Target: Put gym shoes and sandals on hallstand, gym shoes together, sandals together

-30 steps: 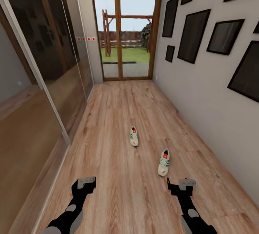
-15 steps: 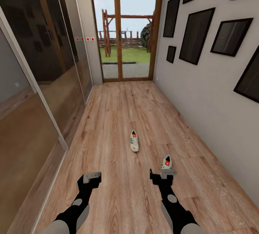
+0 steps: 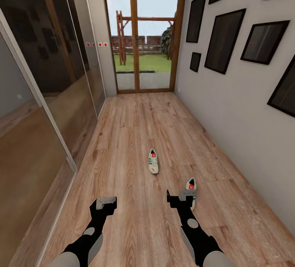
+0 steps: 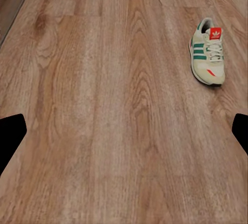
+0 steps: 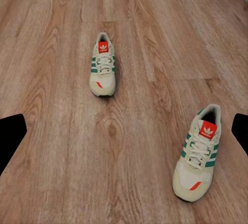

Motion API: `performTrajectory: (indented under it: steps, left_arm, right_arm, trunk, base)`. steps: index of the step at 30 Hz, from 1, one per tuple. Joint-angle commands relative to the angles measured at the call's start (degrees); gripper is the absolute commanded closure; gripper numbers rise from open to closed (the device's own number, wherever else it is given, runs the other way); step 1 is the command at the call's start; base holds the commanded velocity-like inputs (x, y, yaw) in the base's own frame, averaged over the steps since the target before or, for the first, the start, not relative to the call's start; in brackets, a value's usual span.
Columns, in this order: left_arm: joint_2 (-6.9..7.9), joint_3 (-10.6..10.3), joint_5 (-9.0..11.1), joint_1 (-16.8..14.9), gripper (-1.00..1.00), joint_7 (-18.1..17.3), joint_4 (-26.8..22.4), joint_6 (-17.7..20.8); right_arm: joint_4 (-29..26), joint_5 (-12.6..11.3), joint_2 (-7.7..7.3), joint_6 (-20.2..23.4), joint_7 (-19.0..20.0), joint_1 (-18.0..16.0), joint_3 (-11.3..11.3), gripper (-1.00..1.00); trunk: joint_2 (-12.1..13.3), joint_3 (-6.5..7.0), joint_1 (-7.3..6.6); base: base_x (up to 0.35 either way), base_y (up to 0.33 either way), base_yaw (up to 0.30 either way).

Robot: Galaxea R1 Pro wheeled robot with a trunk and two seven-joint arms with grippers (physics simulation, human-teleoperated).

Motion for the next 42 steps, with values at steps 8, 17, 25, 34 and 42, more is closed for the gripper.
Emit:
performTrajectory:
  steps: [8,17,25,34,42]
  left_arm:
    - [0.23,0.2,-0.1,0.2,-1.00,-0.1,-0.8,-0.1]
    - [0.34,0.1,-0.1,0.3,-1.00,-0.2,-2.6,0.1]
    - [0.21,-1.1,-0.5,0.4,-1.00,-0.1,-3.3,0.2]
    - [0.19,-3.0,-0.7,0.4,-1.00,0.0,-3.4,0.3]
    - [0.22,-3.1,-0.7,0.4,-1.00,0.1,-3.5,0.2]
  right_arm:
    - [0.9,0.8,0.07,0.1,0.0,-0.1,-0.7,-1.00]
    - [3.8,0.7,-0.04,-0.2,-0.1,-0.1,-0.9,-1.00]
    - [4.7,0.8,-0.51,-0.3,-0.2,-0.1,-1.0,-1.00]
    - [4.6,0.8,-0.41,-0.3,-0.2,-0.1,-0.8,-1.00]
    - [4.6,0.9,-0.20,-0.3,-0.1,-0.1,-0.7,-1.00]
  trunk:
    - [0.0,-0.05,-0.01]
    - [0.0,-0.05,-0.01]
    - [0.0,-0.05,-0.01]
    - [0.0,-0.05,-0.01]
    - [0.0,-0.05,-0.01]
  base:
    - [0.001,0.000,0.000]
    - [0.109,0.029,0.000]
    - [0.268,0.158,0.000]
    - [0.282,0.178,0.000]
    - [0.139,0.088,0.000]
